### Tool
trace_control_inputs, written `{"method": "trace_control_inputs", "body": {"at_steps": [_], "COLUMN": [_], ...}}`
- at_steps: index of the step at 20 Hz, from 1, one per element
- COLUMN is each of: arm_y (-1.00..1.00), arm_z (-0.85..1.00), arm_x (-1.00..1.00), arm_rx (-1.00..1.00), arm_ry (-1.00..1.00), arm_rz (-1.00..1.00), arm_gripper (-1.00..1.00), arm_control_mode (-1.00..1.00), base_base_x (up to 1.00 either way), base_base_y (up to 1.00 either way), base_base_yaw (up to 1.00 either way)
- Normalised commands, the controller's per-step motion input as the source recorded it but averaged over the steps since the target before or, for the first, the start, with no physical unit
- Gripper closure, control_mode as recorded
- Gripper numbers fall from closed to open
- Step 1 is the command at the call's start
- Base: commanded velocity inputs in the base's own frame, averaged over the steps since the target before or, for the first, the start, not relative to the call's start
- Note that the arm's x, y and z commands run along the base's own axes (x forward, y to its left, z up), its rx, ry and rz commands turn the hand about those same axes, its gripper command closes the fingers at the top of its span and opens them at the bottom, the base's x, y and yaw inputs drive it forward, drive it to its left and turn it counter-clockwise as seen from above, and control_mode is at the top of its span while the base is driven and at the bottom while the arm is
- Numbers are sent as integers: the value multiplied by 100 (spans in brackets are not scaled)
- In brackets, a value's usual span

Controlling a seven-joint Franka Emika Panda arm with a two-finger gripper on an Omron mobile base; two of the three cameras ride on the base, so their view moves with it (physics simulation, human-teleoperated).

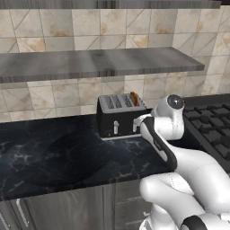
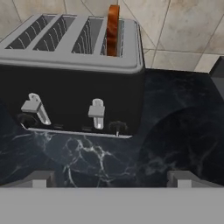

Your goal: Start the toaster. Once the lever pops up, take the bread to the plate on the dining counter.

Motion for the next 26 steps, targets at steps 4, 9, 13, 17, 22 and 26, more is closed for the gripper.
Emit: {"method": "trace_control_inputs", "body": {"at_steps": [4, 9, 13, 17, 22, 26], "arm_y": [0, 0, 0, -7, -9, -3], "arm_z": [0, 0, 0, 0, 0, 0], "arm_x": [15, 25, 25, 15, 17, 16], "arm_rx": [0, 0, 0, 2, 7, 7], "arm_ry": [0, 0, 0, 0, 0, 0], "arm_rz": [0, 0, 0, 0, 0, 0], "arm_gripper": [-100, -100, -100, -100, -100, -100], "arm_control_mode": [-100, -100, -100, -100, -100, -100], "base_base_x": [0, 0, 0, 0, 0, 0], "base_base_y": [0, 0, 0, 0, 0, 0], "base_base_yaw": [0, 0, 0, 0, 0, 0]}}
